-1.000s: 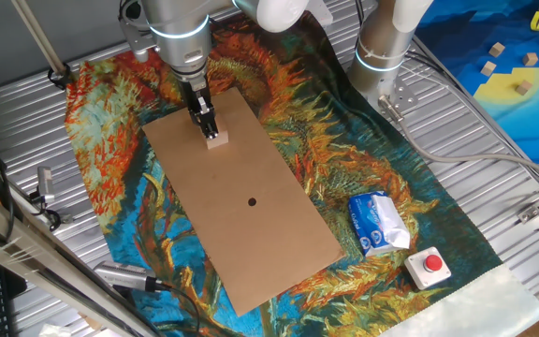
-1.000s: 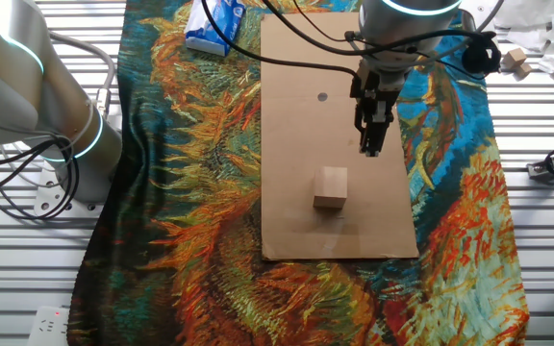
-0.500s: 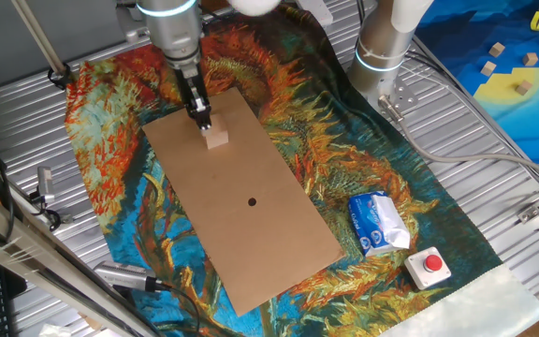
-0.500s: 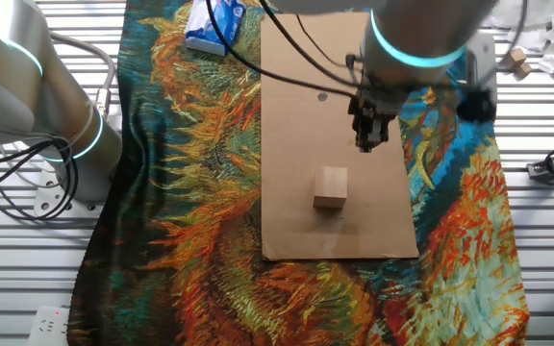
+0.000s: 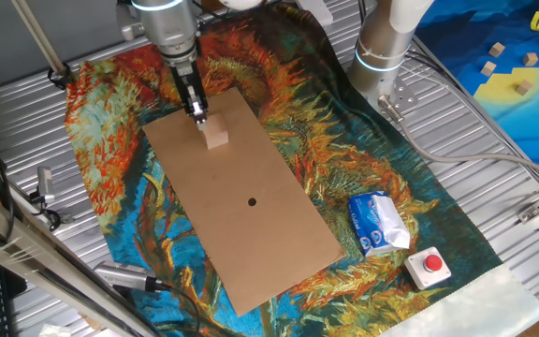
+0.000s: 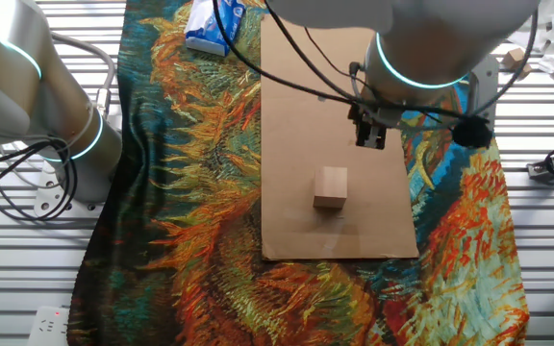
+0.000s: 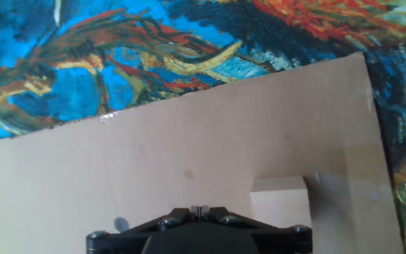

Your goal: Use the gripper to push the small block from left to right

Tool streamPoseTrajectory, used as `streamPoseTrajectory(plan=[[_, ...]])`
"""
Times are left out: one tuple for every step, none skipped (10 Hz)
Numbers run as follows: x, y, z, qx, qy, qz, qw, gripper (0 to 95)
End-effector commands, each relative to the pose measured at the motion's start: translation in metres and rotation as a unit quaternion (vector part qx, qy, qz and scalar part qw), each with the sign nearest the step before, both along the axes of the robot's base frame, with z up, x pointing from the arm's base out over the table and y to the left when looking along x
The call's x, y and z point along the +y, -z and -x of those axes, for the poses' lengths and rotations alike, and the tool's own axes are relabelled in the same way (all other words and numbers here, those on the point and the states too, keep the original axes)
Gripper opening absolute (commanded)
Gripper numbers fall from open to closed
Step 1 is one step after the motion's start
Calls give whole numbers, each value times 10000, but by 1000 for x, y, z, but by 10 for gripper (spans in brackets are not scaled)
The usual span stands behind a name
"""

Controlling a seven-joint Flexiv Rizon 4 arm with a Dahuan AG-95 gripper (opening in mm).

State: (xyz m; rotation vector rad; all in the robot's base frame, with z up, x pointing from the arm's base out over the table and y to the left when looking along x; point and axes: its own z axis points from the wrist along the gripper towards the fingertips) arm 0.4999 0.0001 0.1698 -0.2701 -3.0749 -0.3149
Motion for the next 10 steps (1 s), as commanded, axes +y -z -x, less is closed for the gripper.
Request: streamPoseTrajectory(plan=[[0,0,0,-26,-661,607,9960,0],[0,0,0,-25,-660,611,9959,0],[0,0,0,-23,-665,611,9959,0],[0,0,0,-20,-663,613,9959,0],[0,0,0,-14,-665,614,9959,0],[0,0,0,-13,-667,616,9959,0],[0,0,0,-9,-675,614,9958,0],[0,0,0,-4,-677,615,9958,0],[0,0,0,1,-695,615,9957,0],[0,1,0,14,-753,606,9953,0]])
